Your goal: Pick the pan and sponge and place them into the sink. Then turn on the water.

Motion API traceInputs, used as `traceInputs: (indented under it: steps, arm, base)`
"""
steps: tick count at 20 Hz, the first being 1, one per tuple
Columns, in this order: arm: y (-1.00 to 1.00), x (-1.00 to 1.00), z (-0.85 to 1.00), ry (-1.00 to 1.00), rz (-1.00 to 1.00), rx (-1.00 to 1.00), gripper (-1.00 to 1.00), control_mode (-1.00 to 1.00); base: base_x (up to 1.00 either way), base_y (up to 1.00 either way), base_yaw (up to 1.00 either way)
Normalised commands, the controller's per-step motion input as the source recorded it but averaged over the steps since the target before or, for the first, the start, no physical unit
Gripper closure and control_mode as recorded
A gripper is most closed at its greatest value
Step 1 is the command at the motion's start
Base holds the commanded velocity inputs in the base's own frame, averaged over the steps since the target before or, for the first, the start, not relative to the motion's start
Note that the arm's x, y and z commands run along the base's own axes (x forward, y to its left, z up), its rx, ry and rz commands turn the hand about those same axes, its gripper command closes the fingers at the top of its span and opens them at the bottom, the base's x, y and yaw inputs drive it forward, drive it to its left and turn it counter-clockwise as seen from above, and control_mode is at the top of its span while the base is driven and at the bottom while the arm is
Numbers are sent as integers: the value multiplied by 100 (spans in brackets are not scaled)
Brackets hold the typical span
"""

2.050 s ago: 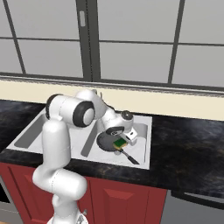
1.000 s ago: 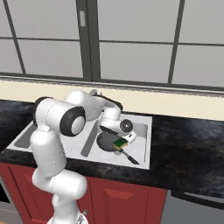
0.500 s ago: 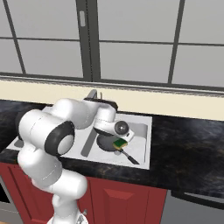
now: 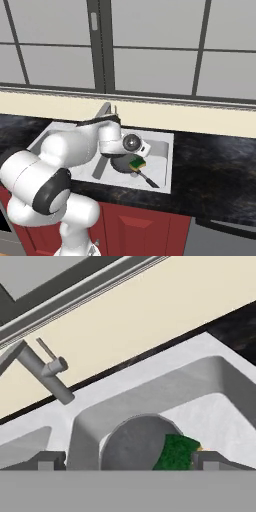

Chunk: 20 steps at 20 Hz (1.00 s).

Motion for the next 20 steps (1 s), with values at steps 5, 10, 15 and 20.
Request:
traceInputs:
  steps: [5, 10, 15, 20]
  arm:
    - [0, -20, 58, -4, 6, -7, -100, -100]
    - [0, -5, 40, -8, 13, -2, -100, -100]
    - [0, 1, 20, -8, 19, 0, -100, -100]
    - [1, 1, 6, -8, 21, 1, -100, -100]
  base:
    - [0, 0, 0]
    - [0, 0, 0]
    - [0, 0, 0]
    - [0, 0, 0]
